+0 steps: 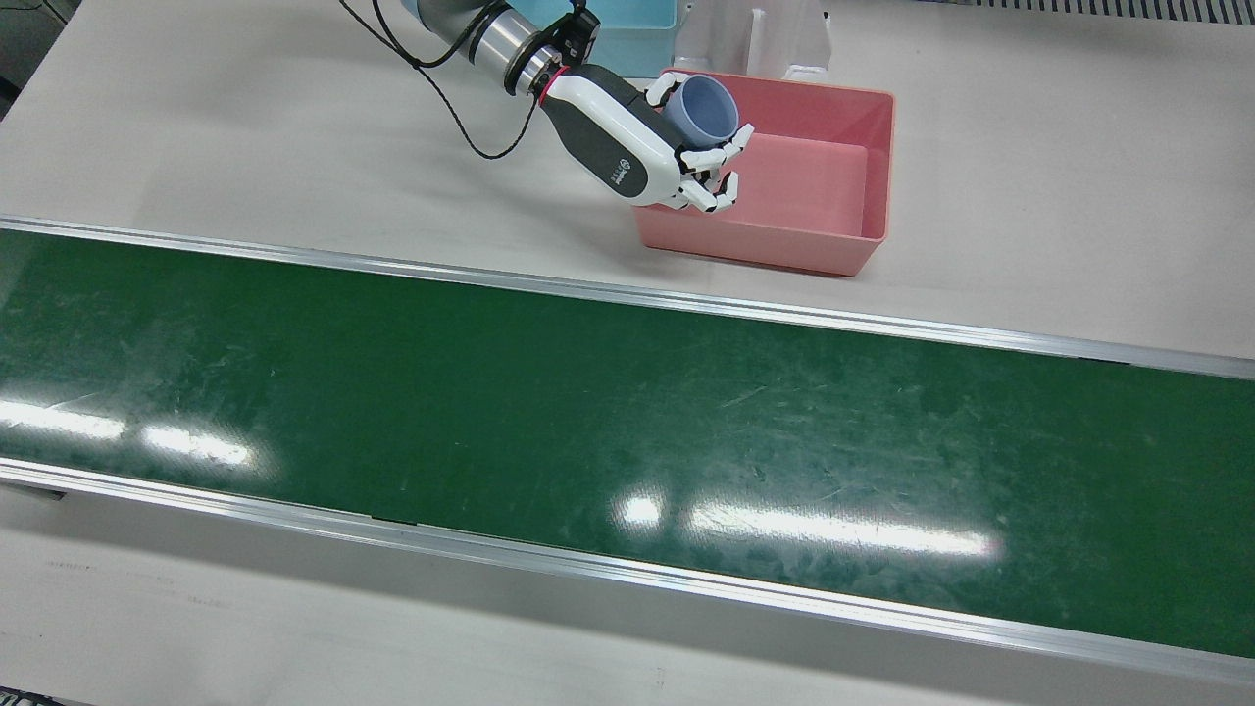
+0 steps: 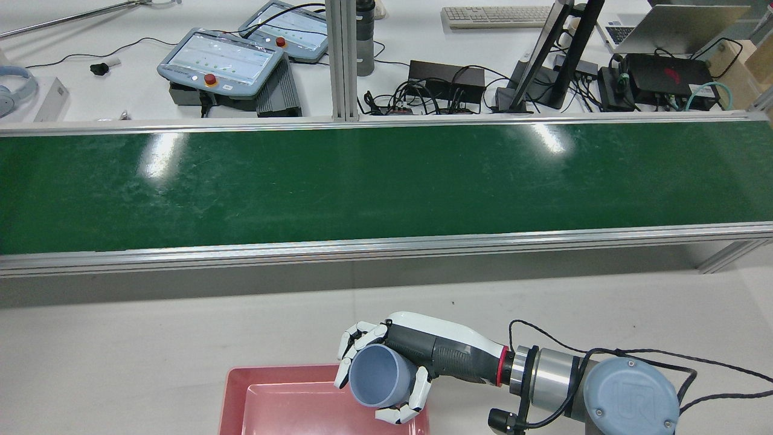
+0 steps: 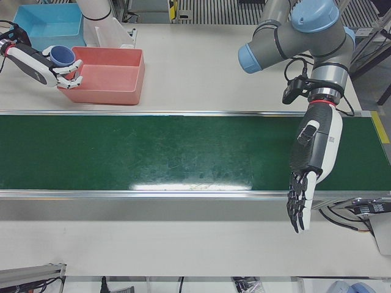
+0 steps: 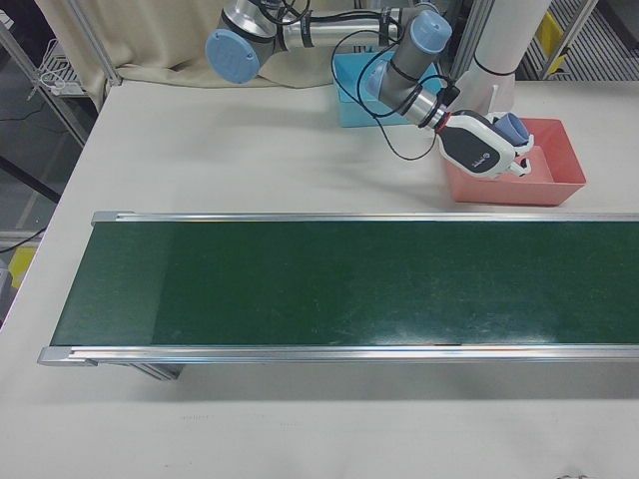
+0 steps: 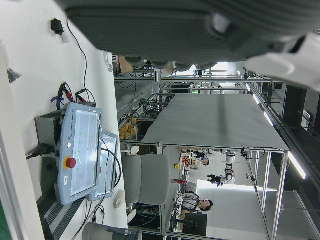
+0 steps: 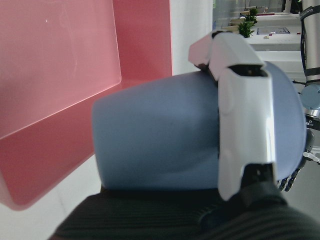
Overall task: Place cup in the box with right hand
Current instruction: 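Lift the cup with the right hand and carry it over the pink tray, then open the right hand to release the cup into the pink tray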
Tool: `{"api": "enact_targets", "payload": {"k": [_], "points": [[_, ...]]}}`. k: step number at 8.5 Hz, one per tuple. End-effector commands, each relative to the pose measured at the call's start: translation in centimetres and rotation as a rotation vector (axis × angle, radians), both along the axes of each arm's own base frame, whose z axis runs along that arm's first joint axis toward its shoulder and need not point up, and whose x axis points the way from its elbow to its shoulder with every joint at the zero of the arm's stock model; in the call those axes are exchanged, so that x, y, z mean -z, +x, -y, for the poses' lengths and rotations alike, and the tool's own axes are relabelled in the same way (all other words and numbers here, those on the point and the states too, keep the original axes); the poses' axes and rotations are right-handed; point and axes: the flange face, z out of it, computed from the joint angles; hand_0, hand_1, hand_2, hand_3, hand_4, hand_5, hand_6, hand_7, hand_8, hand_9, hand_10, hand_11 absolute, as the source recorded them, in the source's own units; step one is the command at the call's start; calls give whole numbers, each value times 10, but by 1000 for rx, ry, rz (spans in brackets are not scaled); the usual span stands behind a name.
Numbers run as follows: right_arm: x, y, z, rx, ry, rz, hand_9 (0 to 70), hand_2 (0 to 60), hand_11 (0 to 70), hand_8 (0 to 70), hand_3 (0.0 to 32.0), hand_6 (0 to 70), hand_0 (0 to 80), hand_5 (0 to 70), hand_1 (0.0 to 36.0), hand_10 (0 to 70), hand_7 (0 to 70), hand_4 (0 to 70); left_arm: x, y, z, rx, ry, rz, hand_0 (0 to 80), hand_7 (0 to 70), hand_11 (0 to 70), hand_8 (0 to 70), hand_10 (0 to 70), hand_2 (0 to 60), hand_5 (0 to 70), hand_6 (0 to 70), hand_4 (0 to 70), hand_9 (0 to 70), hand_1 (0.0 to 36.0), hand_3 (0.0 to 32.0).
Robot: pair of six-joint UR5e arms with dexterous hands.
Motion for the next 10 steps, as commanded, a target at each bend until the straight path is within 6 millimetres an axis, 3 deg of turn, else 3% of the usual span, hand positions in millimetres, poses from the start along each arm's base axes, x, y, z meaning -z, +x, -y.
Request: {"api": "enact_targets", "payload": {"k": [1, 2, 4, 7, 8, 9, 10], "points": [[-1, 2, 2, -28, -7, 5, 0, 0, 0, 0, 0, 11, 511, 48, 181, 0, 0, 0, 1, 0, 0, -1, 1, -1, 0, 0, 0, 0, 0, 0, 0, 0, 0, 0, 0, 0], [0, 1, 2, -26, -6, 6, 0, 0, 0, 0, 0, 5, 485, 37, 145, 0, 0, 0, 1, -1, 0, 1, 1, -1, 0, 0, 0, 0, 0, 0, 0, 0, 0, 0, 0, 0], [2, 1, 2, -24, -6, 11, 0, 0, 0, 0, 0, 8, 479, 35, 146, 0, 0, 0, 1, -1, 0, 1, 3, -2, 0, 0, 0, 0, 0, 0, 0, 0, 0, 0, 0, 0], [9, 6, 0, -21, -1, 39, 0, 173, 0, 0, 0, 10, 479, 45, 207, 0, 0, 0, 0, 0, 0, 0, 2, 0, 0, 0, 0, 0, 0, 0, 0, 0, 0, 0, 0, 0], [11, 6, 0, -25, 9, 37, 0, 360, 0, 0, 0, 18, 498, 60, 279, 0, 1, 0, 0, 0, 0, -1, 1, -1, 0, 0, 0, 0, 0, 0, 0, 0, 0, 0, 0, 0], [10, 6, 0, -26, 7, 37, 0, 109, 0, 0, 0, 16, 505, 52, 222, 0, 0, 0, 0, 0, 0, 0, 2, 0, 0, 0, 0, 0, 0, 0, 0, 0, 0, 0, 0, 0], [7, 8, 1, -26, -2, 35, 0, 8, 0, 0, 0, 15, 494, 45, 184, 0, 6, 0, 0, 0, 0, 0, 0, 0, 0, 0, 0, 0, 0, 0, 0, 0, 0, 0, 0, 0]]}}
